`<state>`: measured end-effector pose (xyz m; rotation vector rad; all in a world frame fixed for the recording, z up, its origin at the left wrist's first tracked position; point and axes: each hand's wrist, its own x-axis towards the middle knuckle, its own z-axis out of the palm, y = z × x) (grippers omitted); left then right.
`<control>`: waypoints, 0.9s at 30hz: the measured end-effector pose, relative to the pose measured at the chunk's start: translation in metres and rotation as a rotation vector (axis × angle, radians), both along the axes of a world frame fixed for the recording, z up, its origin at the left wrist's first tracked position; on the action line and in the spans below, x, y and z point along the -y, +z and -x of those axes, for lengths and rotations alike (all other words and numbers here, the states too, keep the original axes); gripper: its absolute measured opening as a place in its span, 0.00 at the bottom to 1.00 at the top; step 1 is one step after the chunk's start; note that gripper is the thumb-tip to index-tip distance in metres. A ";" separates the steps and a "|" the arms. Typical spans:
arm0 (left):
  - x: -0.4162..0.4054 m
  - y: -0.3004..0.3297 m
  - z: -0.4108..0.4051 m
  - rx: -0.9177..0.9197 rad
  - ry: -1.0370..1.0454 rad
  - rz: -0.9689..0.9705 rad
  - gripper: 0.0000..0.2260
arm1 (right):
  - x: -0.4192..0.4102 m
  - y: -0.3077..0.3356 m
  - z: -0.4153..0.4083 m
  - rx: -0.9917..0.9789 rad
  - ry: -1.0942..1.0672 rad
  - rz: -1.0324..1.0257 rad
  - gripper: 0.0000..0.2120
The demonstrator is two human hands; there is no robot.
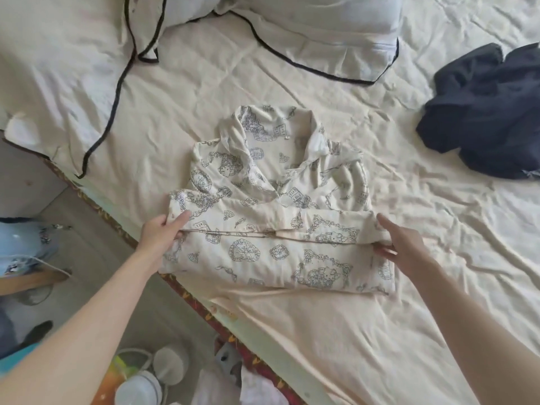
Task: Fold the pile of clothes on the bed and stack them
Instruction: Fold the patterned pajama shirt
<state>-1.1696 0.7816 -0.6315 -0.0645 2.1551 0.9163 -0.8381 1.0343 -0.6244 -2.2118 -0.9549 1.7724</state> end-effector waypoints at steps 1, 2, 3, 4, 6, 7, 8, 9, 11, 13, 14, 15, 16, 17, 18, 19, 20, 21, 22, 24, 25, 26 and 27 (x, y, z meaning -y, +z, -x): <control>-0.004 0.000 0.001 -0.012 0.014 0.021 0.06 | -0.002 0.001 0.003 0.023 -0.004 -0.004 0.07; -0.009 0.000 0.003 -0.022 0.057 0.035 0.06 | -0.006 0.003 0.005 0.036 -0.029 -0.007 0.04; -0.015 0.002 0.007 -0.016 0.117 0.041 0.04 | -0.010 0.005 0.007 0.034 -0.072 -0.009 0.03; -0.021 0.004 0.012 0.004 0.180 0.037 0.04 | -0.015 0.008 0.010 0.018 -0.126 -0.012 0.04; -0.034 0.012 0.024 0.031 0.264 -0.005 0.03 | -0.028 0.016 0.016 -0.029 -0.215 -0.026 0.03; -0.041 0.017 0.032 0.019 0.275 -0.038 0.03 | -0.036 0.019 0.019 -0.053 -0.231 -0.032 0.03; -0.049 0.022 0.039 -0.013 0.275 -0.070 0.05 | -0.044 0.021 0.023 -0.080 -0.234 -0.033 0.03; -0.058 0.027 0.047 -0.058 0.273 -0.093 0.06 | -0.051 0.023 0.028 -0.104 -0.230 -0.034 0.03; -0.074 0.033 0.062 -0.123 0.277 -0.124 0.09 | -0.067 0.023 0.039 -0.140 -0.230 -0.029 0.02; -0.090 0.035 0.076 -0.113 0.328 -0.147 0.09 | -0.084 0.019 0.053 -0.165 -0.251 -0.013 0.04; -0.097 0.033 0.084 -0.085 0.372 -0.161 0.09 | -0.093 0.016 0.060 -0.179 -0.266 -0.004 0.06; -0.104 0.030 0.091 -0.048 0.424 -0.182 0.09 | -0.102 0.012 0.067 -0.199 -0.287 0.003 0.10; -0.110 0.026 0.098 -0.010 0.472 -0.199 0.08 | -0.109 0.009 0.074 -0.224 -0.316 0.010 0.14; -0.115 0.021 0.104 0.025 0.512 -0.219 0.08 | -0.116 0.006 0.081 -0.252 -0.355 0.019 0.17; -0.120 0.017 0.109 0.056 0.541 -0.244 0.07 | -0.121 0.003 0.088 -0.294 -0.407 0.034 0.18; -0.125 0.015 0.112 0.087 0.562 -0.270 0.06 | -0.126 0.001 0.093 -0.347 -0.479 0.052 0.18; -0.129 0.012 0.113 0.113 0.583 -0.300 0.04 | -0.129 -0.001 0.098 -0.403 -0.559 0.065 0.17; -0.132 0.011 0.112 0.149 0.603 -0.345 0.03 | -0.130 -0.002 0.101 -0.461 -0.626 0.068 0.14; -0.133 0.010 0.111 0.178 0.609 -0.390 0.08 | -0.130 -0.001 0.104 -0.507 -0.668 0.066 0.12; -0.132 0.008 0.108 0.160 0.544 -0.403 0.17 | -0.127 -0.002 0.109 -0.527 -0.653 0.033 0.10; -0.131 0.008 0.104 0.096 0.467 -0.369 0.18 | -0.124 -0.005 0.111 -0.509 -0.598 -0.009 0.12; -0.130 0.007 0.097 -0.009 0.359 -0.320 0.18 | -0.121 -0.008 0.113 -0.465 -0.504 -0.074 0.15; -0.128 0.005 0.089 -0.146 0.219 -0.253 0.16 | -0.116 -0.010 0.117 -0.366 -0.345 -0.166 0.16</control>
